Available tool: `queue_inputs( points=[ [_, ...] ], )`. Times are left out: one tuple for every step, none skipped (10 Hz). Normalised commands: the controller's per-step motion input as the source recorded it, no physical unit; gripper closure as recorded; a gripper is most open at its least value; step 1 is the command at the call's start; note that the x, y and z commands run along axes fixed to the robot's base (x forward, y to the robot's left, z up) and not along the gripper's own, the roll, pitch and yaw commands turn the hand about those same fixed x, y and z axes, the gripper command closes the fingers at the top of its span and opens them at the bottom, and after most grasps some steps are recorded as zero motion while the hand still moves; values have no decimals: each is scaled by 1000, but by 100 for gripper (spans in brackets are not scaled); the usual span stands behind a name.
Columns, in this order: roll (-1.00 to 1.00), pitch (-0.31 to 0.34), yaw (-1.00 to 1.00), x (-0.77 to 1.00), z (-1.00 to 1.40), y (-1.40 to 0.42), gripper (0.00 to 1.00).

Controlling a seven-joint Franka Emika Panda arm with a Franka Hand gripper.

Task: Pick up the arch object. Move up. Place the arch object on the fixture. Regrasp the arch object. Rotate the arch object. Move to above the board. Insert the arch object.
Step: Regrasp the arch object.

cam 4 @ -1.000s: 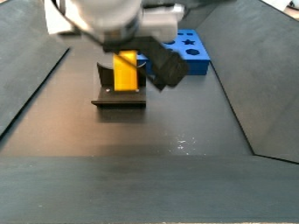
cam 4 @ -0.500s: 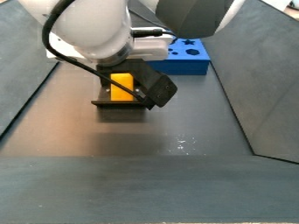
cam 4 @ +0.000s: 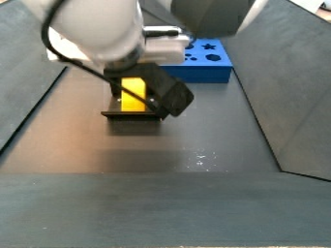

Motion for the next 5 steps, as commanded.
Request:
queue_inputs(
  points=[
    [47, 28, -9, -18, 1000, 6, 0],
    [53, 34, -5, -21, 1000, 3, 0],
    [56, 47, -3, -28, 1000, 2, 0],
    [56, 56, -7, -32, 1000, 4, 0],
    [56, 58, -9, -33, 913, 4, 0]
  ],
)
